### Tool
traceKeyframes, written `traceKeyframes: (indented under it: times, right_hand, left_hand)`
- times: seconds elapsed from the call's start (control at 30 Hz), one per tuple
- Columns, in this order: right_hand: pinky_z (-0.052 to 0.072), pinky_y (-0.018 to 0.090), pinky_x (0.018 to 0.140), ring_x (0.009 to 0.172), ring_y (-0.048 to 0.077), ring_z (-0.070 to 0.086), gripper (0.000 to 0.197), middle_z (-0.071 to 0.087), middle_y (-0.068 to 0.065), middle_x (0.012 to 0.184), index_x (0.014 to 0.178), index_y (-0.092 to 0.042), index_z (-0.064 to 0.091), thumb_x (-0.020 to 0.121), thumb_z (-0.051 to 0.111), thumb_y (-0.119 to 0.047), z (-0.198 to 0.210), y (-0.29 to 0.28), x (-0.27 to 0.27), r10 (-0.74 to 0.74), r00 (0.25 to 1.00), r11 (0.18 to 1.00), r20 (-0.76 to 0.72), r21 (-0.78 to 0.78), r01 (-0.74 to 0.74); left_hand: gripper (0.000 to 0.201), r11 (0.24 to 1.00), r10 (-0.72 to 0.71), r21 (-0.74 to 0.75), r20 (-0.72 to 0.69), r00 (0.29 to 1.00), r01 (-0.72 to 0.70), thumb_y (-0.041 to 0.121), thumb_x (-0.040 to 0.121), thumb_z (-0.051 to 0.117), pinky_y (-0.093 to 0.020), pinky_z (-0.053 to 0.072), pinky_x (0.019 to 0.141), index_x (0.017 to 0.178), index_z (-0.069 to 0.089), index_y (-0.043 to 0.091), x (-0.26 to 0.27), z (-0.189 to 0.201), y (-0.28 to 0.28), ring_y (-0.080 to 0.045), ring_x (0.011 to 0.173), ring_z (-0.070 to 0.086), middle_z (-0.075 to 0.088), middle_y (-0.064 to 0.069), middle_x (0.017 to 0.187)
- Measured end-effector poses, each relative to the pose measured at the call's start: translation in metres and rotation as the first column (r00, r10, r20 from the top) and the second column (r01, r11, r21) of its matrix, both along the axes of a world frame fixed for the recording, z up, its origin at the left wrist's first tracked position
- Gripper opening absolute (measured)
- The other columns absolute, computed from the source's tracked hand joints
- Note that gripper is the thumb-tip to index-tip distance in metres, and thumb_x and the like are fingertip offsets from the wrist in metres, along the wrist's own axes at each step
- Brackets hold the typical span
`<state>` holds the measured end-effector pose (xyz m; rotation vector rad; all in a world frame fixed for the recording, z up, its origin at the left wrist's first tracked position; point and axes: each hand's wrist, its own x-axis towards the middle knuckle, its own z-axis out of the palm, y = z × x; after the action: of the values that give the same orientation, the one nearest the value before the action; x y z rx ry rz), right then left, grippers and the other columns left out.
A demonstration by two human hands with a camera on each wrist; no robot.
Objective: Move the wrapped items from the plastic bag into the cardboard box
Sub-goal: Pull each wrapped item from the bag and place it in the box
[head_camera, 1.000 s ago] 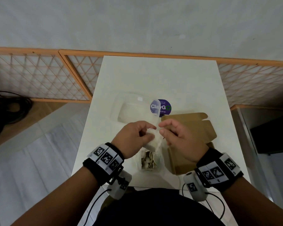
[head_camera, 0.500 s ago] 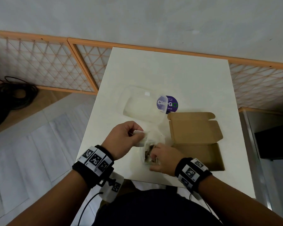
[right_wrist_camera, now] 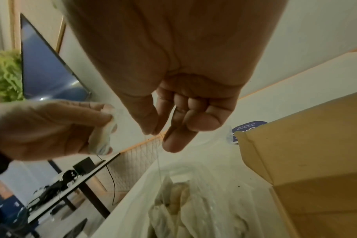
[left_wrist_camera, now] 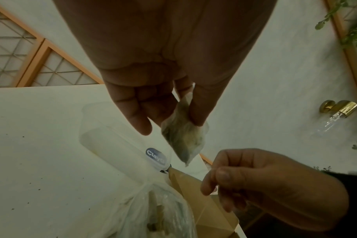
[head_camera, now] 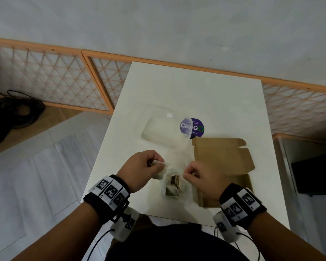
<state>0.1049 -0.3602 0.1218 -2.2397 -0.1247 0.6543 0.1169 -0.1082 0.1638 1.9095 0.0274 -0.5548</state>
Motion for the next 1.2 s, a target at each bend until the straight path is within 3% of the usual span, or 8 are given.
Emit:
traceKeyframes:
  times: [0.1, 0.3, 0.43, 0.57, 0.67, 0.83, 1.1, 1.2]
  right_hand:
    - [0.058, 0.031, 0.074, 0.076, 0.013, 0.068, 0.006, 0.072, 0.0, 0.086, 0.096, -0.019, 0.065, 0.099, 0.066, -0.024, 0.012, 0.0, 0.0, -0.087, 0.994, 0.99, -0.073, 0.108, 0.094]
    - [0.059, 0.032, 0.069, 0.069, 0.02, 0.069, 0.007, 0.076, 0.012, 0.083, 0.101, -0.001, 0.059, 0.103, 0.059, -0.007, 0.034, -0.001, -0.001, -0.173, 0.973, 0.925, -0.152, 0.313, 0.213]
    - [0.056, 0.025, 0.065, 0.069, 0.019, 0.069, 0.008, 0.074, 0.014, 0.083, 0.102, 0.001, 0.058, 0.104, 0.055, -0.006, 0.06, -0.005, 0.005, -0.162, 0.979, 0.901, -0.127, 0.384, 0.199]
    - [0.056, 0.031, 0.068, 0.07, 0.021, 0.068, 0.008, 0.073, 0.009, 0.078, 0.099, -0.005, 0.06, 0.104, 0.055, -0.006, 0.089, -0.01, 0.011, -0.157, 0.987, 0.898, -0.031, 0.412, 0.155]
    - [0.057, 0.038, 0.07, 0.072, 0.024, 0.07, 0.007, 0.073, 0.012, 0.079, 0.099, -0.005, 0.061, 0.104, 0.056, -0.007, 0.116, -0.013, 0.014, -0.173, 0.983, 0.894, 0.065, 0.428, 0.129]
    - [0.061, 0.035, 0.07, 0.078, 0.028, 0.075, 0.008, 0.076, 0.014, 0.085, 0.102, -0.004, 0.062, 0.104, 0.056, -0.009, 0.157, -0.017, 0.019, -0.287, 0.944, 0.857, 0.165, 0.485, 0.176]
    - [0.061, 0.034, 0.068, 0.079, 0.03, 0.075, 0.009, 0.075, 0.014, 0.086, 0.103, -0.005, 0.063, 0.104, 0.056, -0.01, 0.177, -0.043, 0.036, -0.506, 0.821, 0.769, 0.263, 0.569, 0.291]
    - [0.061, 0.043, 0.076, 0.083, 0.028, 0.076, 0.008, 0.075, 0.012, 0.089, 0.102, -0.009, 0.065, 0.104, 0.057, -0.011, 0.173, -0.052, 0.04, -0.535, 0.796, 0.774, 0.283, 0.543, 0.327]
  left_hand:
    - [0.011, 0.999, -0.049, 0.018, -0.009, 0.999, 0.049, 0.017, 0.098, 0.067, -0.038, 0.063, 0.076, 0.09, 0.074, 0.017, 0.0, -0.006, -0.003, -0.022, 0.073, 0.076, 0.078, -0.005, 0.081]
    - [0.007, 0.968, -0.23, 0.093, -0.058, 0.972, 0.234, 0.025, 0.094, 0.072, -0.034, 0.062, 0.082, 0.09, 0.078, 0.026, -0.001, -0.01, -0.008, -0.015, 0.08, 0.075, 0.078, 0.004, 0.086]
    - [0.009, 0.875, -0.445, 0.195, -0.03, 0.895, 0.442, 0.032, 0.084, 0.073, -0.024, 0.049, 0.096, 0.077, 0.072, 0.038, 0.001, -0.004, -0.017, 0.006, 0.112, 0.062, 0.061, 0.025, 0.13]
    - [0.009, 0.846, -0.521, 0.176, 0.081, 0.85, 0.503, 0.024, 0.083, 0.069, -0.016, 0.042, 0.106, 0.08, 0.069, 0.033, 0.005, 0.014, -0.037, 0.016, 0.137, 0.039, 0.048, 0.017, 0.151]
    - [0.009, 0.858, -0.511, 0.066, 0.21, 0.834, 0.509, 0.019, 0.085, 0.071, -0.021, 0.046, 0.106, 0.087, 0.073, 0.028, 0.011, 0.026, -0.05, 0.008, 0.13, 0.052, 0.055, 0.018, 0.141]
    - [0.002, 0.886, -0.441, 0.0, 0.301, 0.845, 0.463, 0.022, 0.092, 0.07, -0.035, 0.055, 0.092, 0.092, 0.072, 0.023, 0.018, 0.041, -0.06, -0.005, 0.096, 0.067, 0.07, 0.015, 0.102]
    - [0.008, 0.912, -0.336, -0.083, 0.411, 0.848, 0.402, 0.033, 0.095, 0.068, -0.042, 0.056, 0.083, 0.092, 0.069, 0.026, 0.019, 0.063, -0.063, -0.018, 0.085, 0.066, 0.068, 0.007, 0.093]
    - [0.006, 0.919, -0.316, -0.089, 0.418, 0.852, 0.385, 0.034, 0.095, 0.07, -0.043, 0.055, 0.084, 0.092, 0.07, 0.028, 0.021, 0.068, -0.064, -0.018, 0.084, 0.066, 0.069, 0.007, 0.092]
